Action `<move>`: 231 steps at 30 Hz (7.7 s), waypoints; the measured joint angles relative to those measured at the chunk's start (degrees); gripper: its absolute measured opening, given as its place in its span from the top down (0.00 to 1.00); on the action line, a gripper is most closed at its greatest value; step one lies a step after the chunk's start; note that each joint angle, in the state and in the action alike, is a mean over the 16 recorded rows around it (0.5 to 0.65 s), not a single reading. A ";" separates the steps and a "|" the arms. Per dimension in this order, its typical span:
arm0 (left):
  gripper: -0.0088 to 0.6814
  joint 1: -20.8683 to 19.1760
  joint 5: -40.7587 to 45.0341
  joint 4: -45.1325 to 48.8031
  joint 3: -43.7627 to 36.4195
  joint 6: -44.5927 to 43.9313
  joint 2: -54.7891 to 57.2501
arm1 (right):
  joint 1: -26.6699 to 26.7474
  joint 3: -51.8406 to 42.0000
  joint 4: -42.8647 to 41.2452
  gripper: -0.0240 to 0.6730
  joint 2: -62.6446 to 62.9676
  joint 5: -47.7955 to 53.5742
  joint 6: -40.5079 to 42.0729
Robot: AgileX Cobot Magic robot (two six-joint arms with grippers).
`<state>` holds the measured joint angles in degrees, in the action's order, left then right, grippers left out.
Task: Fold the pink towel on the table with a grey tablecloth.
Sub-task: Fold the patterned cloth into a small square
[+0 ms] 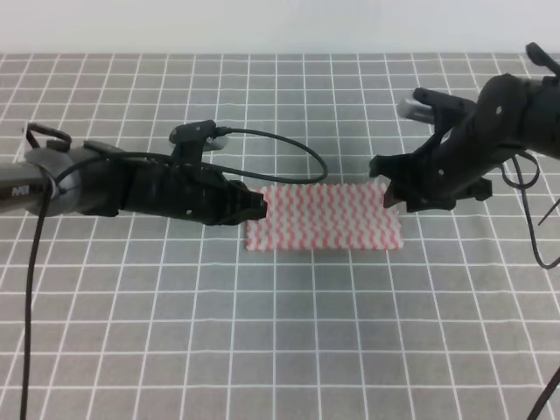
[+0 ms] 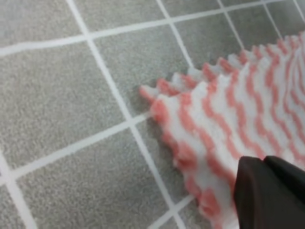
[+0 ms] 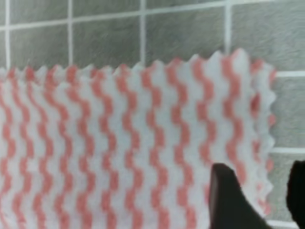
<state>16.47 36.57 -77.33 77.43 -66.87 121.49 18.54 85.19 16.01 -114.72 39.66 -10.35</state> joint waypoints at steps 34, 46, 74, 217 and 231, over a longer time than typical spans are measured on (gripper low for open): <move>0.99 0.00 0.76 0.05 0.05 0.36 1.34 | -1.14 6.84 0.06 0.55 -6.98 4.08 0.16; 0.99 -0.01 1.08 0.08 0.02 0.35 1.32 | -1.23 6.83 -0.62 0.55 -7.13 2.75 0.12; 0.99 -0.01 1.16 0.10 0.00 0.35 1.31 | -1.33 7.25 2.28 0.58 -8.02 4.94 0.35; 0.99 -5.53 15.36 -4.29 0.01 -2.79 2.50 | 10.13 17.92 20.15 0.98 -12.12 3.43 11.31; 0.99 -3.43 10.07 -2.44 0.02 -3.04 2.97 | 10.13 19.26 20.17 0.98 -12.35 4.16 11.83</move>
<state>13.03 46.64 -79.77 77.44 -69.91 124.46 28.68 104.45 36.18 -127.07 43.83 1.48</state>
